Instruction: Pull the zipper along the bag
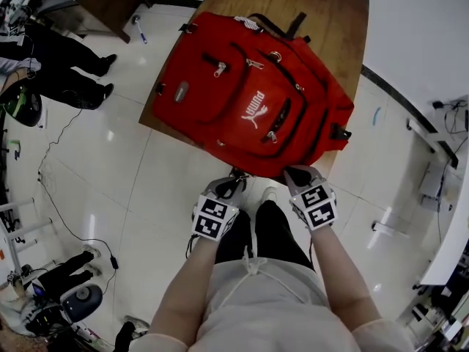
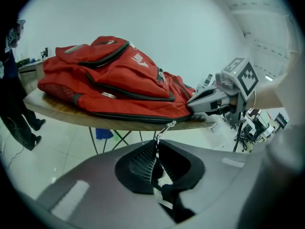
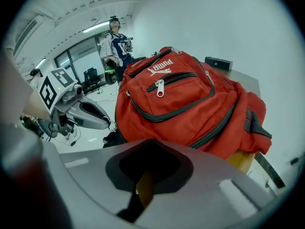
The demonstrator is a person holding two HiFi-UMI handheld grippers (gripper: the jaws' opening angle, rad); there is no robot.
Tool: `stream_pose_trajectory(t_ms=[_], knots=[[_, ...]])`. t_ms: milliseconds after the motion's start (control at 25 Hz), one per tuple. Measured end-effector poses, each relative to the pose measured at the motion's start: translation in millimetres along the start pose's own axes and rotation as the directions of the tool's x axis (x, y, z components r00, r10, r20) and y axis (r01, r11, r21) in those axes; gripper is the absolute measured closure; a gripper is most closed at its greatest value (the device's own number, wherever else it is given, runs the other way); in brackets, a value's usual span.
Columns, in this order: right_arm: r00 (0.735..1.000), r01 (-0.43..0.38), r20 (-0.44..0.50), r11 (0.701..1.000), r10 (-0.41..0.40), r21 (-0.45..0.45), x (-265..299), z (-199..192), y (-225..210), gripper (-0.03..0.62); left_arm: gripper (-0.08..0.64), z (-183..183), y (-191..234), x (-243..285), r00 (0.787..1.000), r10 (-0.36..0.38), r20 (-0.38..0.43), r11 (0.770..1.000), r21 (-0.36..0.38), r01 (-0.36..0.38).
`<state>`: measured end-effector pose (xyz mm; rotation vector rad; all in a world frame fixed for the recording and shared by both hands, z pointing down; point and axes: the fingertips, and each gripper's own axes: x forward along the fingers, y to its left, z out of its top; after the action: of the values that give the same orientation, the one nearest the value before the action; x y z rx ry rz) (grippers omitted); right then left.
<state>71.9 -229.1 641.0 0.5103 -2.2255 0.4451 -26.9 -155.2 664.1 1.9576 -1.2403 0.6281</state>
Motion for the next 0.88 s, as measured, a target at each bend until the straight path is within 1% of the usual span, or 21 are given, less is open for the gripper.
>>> stream_pose_trajectory(t_ms=[240, 520, 640, 720, 800, 840, 880], knots=[[0.999, 0.026, -0.031, 0.999, -0.026, 0.019, 1, -3, -2, 0.586, 0.534, -3, 34, -13, 0.999, 0.043, 0.004, 0.999, -0.010, -0.043], [0.996, 0.078, -0.049, 0.997, -0.077, 0.013, 2, -2, -4, 0.586, 0.529, 8, 72, -40, 0.999, 0.042, 0.015, 0.999, 0.010, -0.043], [0.991, 0.112, -0.067, 0.994, -0.112, 0.006, 2, -4, -4, 0.586, 0.529, 9, 87, -49, 0.999, 0.048, 0.020, 0.999, 0.014, -0.049], [0.989, 0.121, -0.083, 0.993, -0.120, 0.008, 3, -4, -4, 0.586, 0.529, 12, 95, -51, 0.998, 0.053, 0.028, 0.998, 0.012, -0.054], [0.986, 0.129, -0.103, 0.992, -0.128, 0.006, 4, -5, -5, 0.586, 0.531, 14, 107, -55, 0.996, 0.084, 0.033, 0.996, 0.020, -0.085], [0.984, 0.137, -0.111, 0.991, -0.136, 0.000, 4, -5, -5, 0.586, 0.554, 14, 118, -59, 0.993, 0.115, 0.032, 0.993, 0.024, -0.116], [0.982, 0.146, -0.117, 0.989, -0.145, -0.007, 4, -5, -5, 0.586, 0.554, 13, 131, -65, 0.989, 0.147, 0.029, 0.989, 0.022, -0.148]])
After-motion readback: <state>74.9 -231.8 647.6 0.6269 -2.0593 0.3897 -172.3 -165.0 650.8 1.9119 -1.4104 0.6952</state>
